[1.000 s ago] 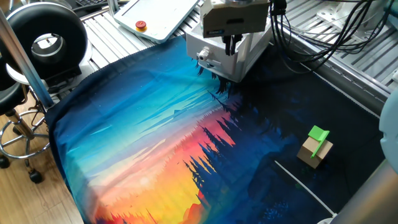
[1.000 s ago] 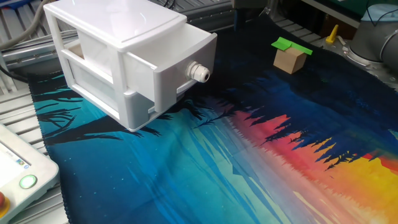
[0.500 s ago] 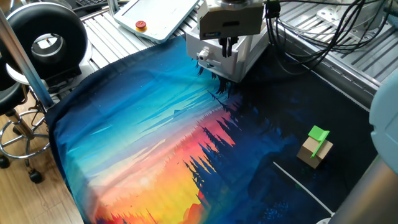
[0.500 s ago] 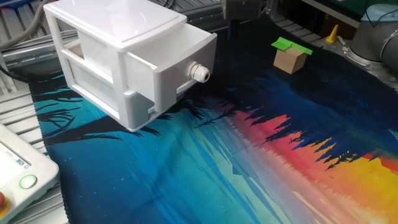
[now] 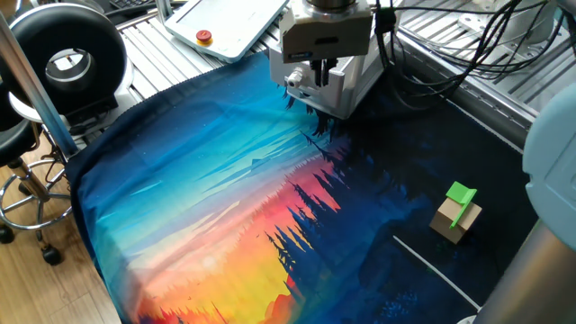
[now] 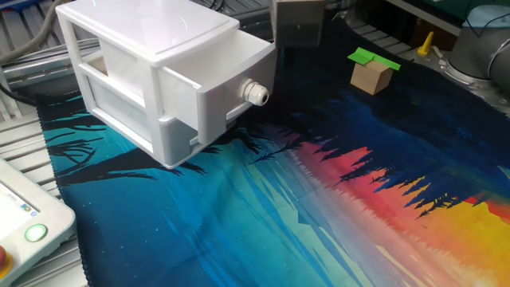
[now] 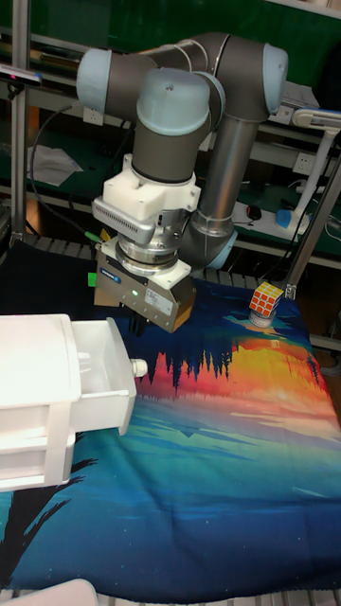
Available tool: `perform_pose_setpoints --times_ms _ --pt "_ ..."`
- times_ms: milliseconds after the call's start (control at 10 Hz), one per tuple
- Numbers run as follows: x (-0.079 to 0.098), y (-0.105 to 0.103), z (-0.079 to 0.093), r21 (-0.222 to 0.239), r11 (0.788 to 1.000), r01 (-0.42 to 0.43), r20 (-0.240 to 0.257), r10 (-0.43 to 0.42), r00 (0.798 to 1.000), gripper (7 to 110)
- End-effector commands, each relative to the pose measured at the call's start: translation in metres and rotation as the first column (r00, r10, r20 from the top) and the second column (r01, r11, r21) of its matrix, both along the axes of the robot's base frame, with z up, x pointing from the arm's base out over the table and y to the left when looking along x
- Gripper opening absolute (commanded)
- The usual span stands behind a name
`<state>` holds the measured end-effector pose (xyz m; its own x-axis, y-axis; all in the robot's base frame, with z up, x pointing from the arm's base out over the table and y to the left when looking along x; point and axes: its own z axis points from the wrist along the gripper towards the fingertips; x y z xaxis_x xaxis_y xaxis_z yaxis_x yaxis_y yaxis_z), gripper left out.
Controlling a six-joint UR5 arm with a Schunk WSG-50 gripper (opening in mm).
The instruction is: Use the gripper to push and close the drawer
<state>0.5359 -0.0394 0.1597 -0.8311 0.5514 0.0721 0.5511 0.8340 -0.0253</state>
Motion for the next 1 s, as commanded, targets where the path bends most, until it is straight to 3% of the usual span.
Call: perform_pose_setpoints --times_ms 0,400,900 --pt "0.014 0.01 -0.008 0.025 1.0 0.01 0.032 -0.011 0.999 7" --pt "0.033 0.012 -0.009 0.001 1.0 0.013 0.065 -0.013 0.998 7" --pt "0.042 0.002 -0.011 -0.03 1.0 -0.008 0.083 0.01 0.996 7"
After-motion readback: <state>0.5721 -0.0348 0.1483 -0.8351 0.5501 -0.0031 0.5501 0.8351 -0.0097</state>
